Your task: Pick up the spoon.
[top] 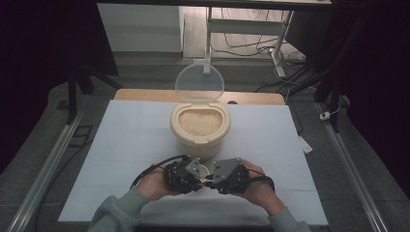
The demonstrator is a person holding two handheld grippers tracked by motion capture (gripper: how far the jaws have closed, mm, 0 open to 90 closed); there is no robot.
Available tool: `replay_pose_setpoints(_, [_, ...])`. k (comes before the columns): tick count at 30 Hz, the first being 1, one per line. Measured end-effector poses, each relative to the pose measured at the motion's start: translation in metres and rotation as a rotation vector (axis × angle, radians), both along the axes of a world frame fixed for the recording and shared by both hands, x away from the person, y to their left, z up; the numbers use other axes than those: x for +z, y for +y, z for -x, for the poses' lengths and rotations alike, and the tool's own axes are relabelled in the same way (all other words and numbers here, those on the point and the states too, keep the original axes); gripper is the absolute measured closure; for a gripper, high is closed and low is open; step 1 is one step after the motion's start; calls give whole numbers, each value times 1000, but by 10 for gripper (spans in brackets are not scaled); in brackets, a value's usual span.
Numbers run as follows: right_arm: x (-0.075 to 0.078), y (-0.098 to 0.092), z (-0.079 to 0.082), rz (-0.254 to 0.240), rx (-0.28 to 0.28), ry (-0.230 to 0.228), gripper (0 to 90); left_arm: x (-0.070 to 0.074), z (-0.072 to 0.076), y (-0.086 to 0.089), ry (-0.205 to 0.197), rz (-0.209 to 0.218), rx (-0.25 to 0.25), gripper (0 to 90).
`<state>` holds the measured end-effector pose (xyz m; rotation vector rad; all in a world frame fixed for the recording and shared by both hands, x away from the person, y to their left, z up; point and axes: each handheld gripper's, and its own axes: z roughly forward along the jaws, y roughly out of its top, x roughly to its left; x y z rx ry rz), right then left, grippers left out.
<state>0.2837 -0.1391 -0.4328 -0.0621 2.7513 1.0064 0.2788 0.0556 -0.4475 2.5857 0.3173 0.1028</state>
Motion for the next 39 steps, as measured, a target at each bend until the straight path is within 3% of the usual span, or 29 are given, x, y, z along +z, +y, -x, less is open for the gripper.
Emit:
replay_pose_setpoints(3, [8, -10, -4, -91, -74, 20, 636, 3, 0, 3, -24, 17, 22, 781])
replay_pose_setpoints(7, [11, -22, -8, -170, -150, 41, 571, 6, 0, 7, -47, 42, 53, 781])
replay_pose_setpoints(14, [8, -34, -17, -255, -276, 71, 495, 8, -2, 13, -83, 78, 113, 781])
replay_pose_setpoints(24, [7, -49, -13, -408, -438, 98, 411, 11, -2, 20, -136, 126, 161, 781])
replay_pose_setpoints(28, [5, -54, -14, -433, -481, 122, 386, 11, -2, 22, -148, 140, 176, 781])
replay_pose_setpoints(39, [-8, -48, -15, -475, -510, 218, 372, 13, 2, 21, -186, 174, 183, 781])
